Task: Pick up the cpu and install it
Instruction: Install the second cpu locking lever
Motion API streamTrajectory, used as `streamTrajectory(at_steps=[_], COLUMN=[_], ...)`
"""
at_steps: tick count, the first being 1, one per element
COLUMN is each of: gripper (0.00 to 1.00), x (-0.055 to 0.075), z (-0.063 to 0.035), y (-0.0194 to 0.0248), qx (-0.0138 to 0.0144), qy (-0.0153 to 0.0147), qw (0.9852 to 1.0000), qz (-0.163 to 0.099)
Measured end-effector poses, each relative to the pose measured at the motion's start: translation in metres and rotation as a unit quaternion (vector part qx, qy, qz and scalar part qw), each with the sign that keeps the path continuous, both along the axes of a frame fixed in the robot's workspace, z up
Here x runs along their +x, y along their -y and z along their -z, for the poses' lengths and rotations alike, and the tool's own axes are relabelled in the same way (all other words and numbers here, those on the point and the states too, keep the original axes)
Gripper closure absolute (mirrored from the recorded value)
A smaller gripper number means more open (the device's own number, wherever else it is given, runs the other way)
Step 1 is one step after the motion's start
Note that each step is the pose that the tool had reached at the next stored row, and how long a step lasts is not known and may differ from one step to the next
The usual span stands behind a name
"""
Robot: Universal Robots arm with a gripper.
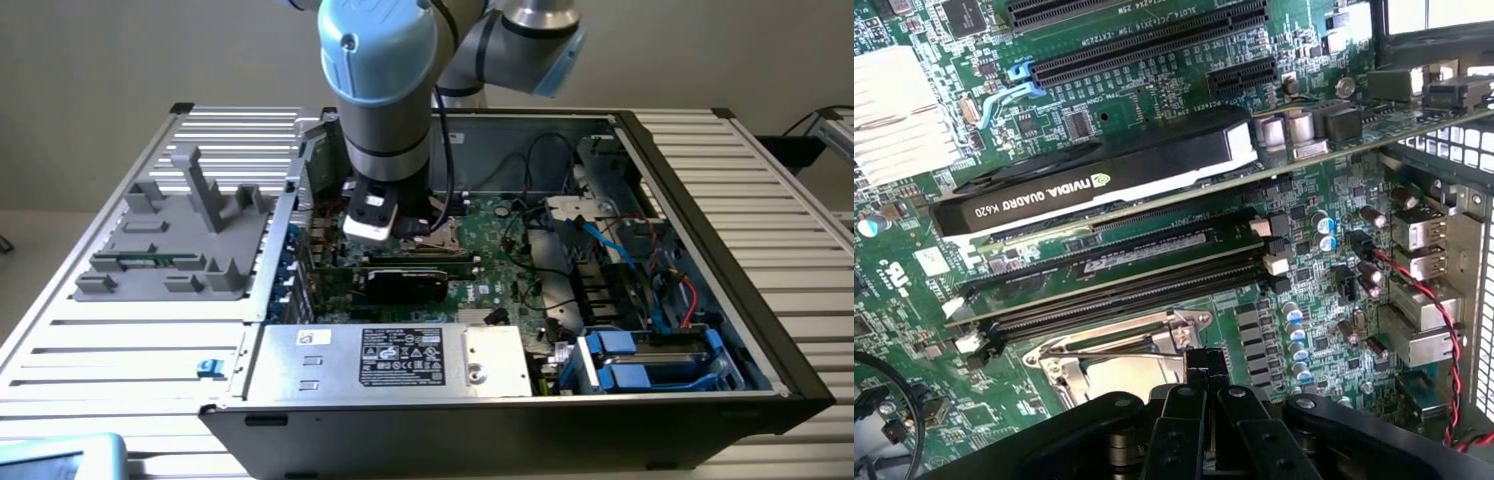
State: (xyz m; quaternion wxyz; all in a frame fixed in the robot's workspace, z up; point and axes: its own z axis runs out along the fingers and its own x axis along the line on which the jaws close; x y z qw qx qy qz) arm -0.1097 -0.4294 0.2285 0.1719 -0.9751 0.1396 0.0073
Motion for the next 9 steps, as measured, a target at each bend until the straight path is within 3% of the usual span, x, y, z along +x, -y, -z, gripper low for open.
streamTrajectory(at_steps=[9], gripper=[0.89], x=[0.0000], z=[0.0003], y=[-0.0008], qx=[-0.0026], qy=[0.0000], qw=[1.0000], qz=[0.000])
